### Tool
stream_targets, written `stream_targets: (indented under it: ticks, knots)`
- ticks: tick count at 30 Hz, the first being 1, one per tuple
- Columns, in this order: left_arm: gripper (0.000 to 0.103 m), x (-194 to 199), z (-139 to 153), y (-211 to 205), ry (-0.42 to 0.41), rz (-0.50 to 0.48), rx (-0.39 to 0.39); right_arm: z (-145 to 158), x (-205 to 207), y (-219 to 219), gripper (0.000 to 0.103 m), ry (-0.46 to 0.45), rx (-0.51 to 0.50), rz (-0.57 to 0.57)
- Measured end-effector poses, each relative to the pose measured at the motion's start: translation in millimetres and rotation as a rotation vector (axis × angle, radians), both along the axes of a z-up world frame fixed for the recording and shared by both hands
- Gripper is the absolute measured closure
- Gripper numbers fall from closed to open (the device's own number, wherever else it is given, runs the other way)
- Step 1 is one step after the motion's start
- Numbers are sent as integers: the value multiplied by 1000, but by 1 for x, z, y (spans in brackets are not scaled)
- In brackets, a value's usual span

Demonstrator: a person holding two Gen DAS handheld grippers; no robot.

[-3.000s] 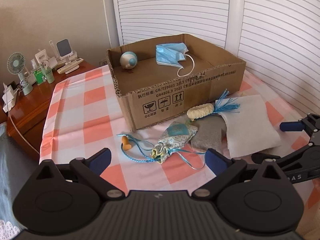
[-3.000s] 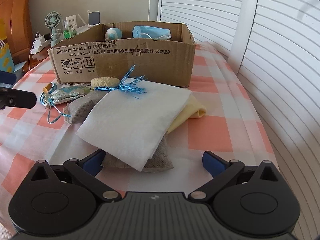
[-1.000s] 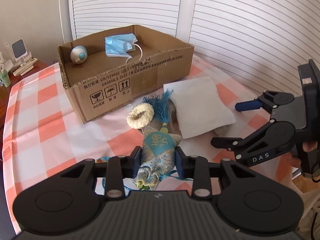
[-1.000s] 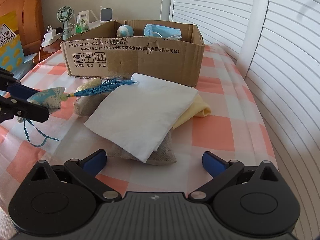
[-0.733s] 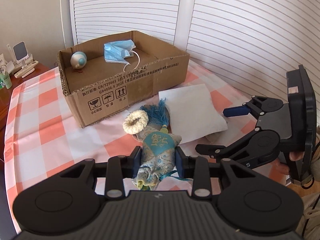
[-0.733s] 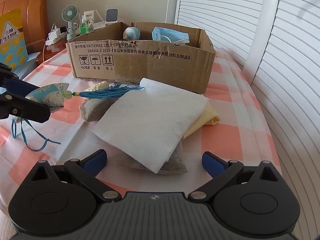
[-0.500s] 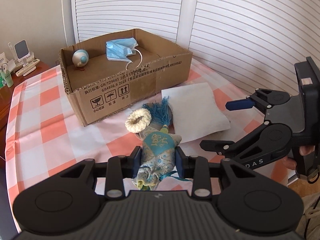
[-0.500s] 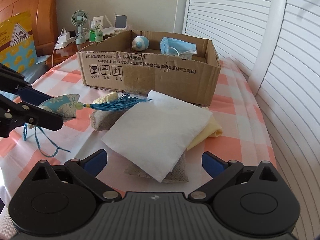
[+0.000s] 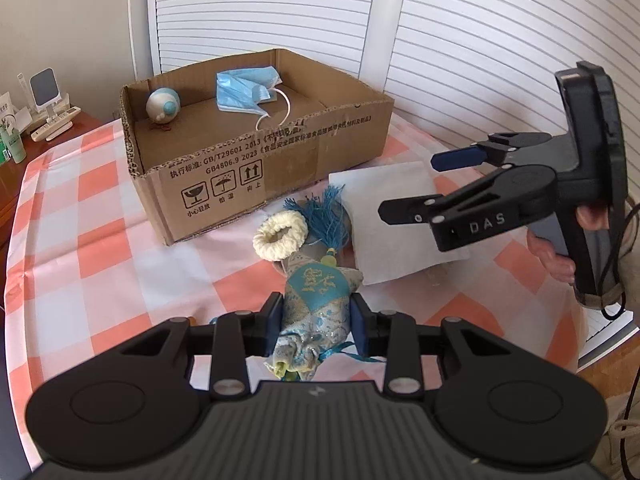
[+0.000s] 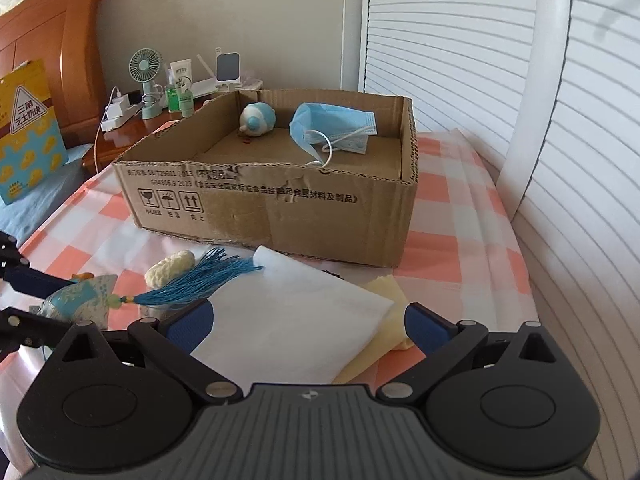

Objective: Organize soft objects
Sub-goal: 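Hold the sachet in the left gripper while the right gripper grasps the white cloth pad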

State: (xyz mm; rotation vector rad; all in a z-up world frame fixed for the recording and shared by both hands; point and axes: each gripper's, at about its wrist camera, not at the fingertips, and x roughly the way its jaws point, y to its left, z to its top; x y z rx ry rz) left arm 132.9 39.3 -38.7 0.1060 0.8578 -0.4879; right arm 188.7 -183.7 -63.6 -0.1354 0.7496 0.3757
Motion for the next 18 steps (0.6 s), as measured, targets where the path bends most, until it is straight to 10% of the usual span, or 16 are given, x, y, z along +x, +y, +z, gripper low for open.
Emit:
stream_targets:
  ticks: [12, 18]
  knots:
    - [69, 6, -5, -1, 20, -6, 2, -6, -17, 24, 1, -47, -71, 97]
    - [69, 7, -6, -1, 27, -4, -3, -12, -22, 40, 26, -45, -141, 138]
